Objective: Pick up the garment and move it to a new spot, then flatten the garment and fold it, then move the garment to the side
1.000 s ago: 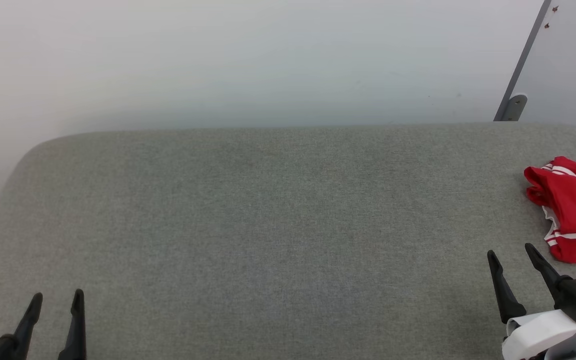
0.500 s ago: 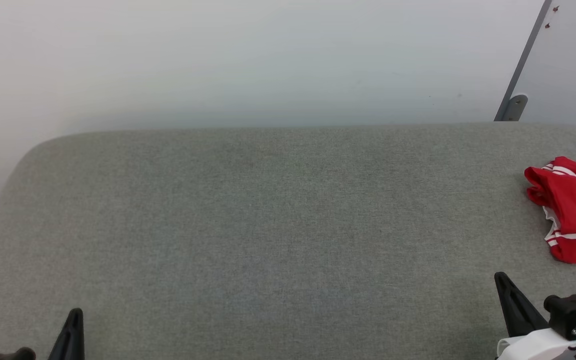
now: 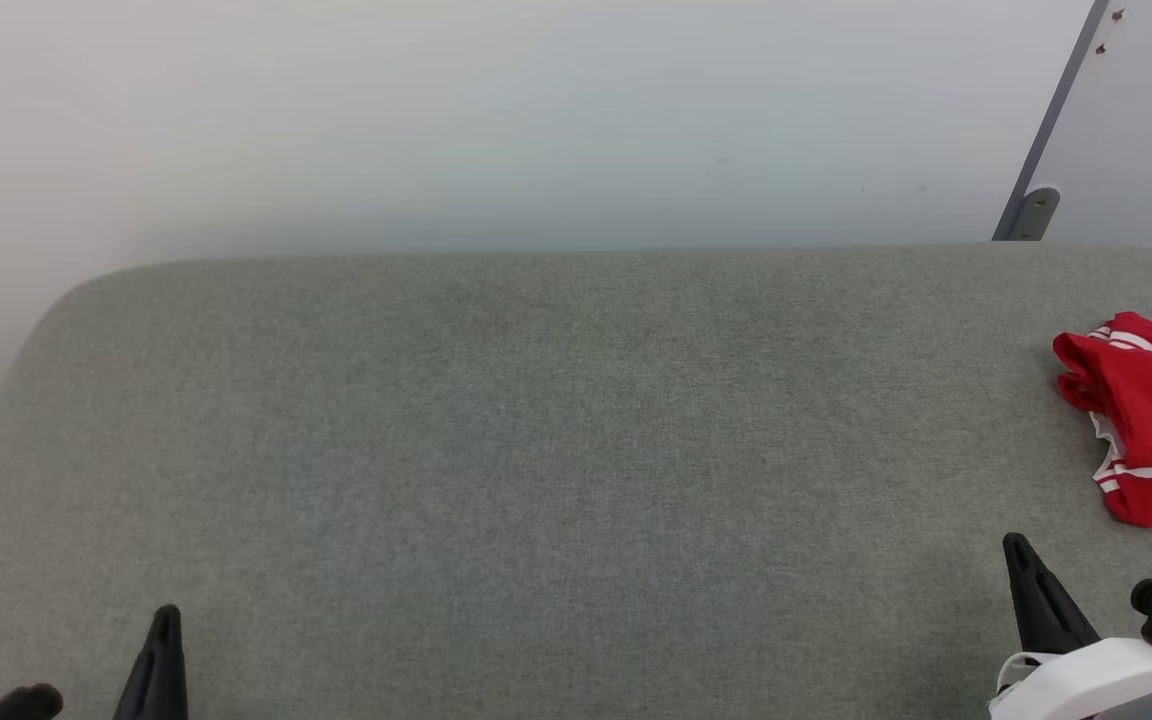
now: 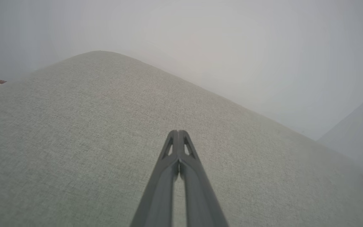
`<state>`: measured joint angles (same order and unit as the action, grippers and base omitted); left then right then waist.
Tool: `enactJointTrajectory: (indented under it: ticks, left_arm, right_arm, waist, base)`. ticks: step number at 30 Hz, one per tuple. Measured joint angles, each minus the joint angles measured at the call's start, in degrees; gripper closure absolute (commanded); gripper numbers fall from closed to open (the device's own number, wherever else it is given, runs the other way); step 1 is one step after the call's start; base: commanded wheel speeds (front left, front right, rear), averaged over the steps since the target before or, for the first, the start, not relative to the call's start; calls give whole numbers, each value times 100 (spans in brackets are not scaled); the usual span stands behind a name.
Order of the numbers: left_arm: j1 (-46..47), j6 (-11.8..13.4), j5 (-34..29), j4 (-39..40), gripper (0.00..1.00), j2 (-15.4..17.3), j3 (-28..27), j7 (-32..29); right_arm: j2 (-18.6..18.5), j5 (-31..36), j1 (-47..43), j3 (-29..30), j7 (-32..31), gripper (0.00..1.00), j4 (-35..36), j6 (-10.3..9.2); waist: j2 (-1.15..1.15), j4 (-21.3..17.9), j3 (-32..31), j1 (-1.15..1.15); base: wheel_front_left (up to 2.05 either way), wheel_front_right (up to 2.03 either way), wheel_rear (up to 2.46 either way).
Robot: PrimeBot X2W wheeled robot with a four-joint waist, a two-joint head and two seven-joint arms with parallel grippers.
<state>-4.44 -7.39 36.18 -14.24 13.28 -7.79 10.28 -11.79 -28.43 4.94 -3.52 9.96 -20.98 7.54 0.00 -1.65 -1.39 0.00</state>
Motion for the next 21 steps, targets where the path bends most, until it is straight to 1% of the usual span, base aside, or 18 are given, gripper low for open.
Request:
enactJointTrajectory:
  ticks: [13, 21]
  left_arm:
    - [191, 0, 1018, 5, 100, -188, 26, -293]
    - [275, 0, 1499, 4, 100, -272, 34, -454]
  right_arm:
    - [160, -1134, 4, 175, -298, 100, 122, 0]
    - [242, -1718, 6, 271, -445, 100, 191, 0]
  waist:
    - [0, 20, 19, 0]
    - [0, 30, 29, 0]
  base:
    - [0, 0, 0]
    - [0, 0, 0]
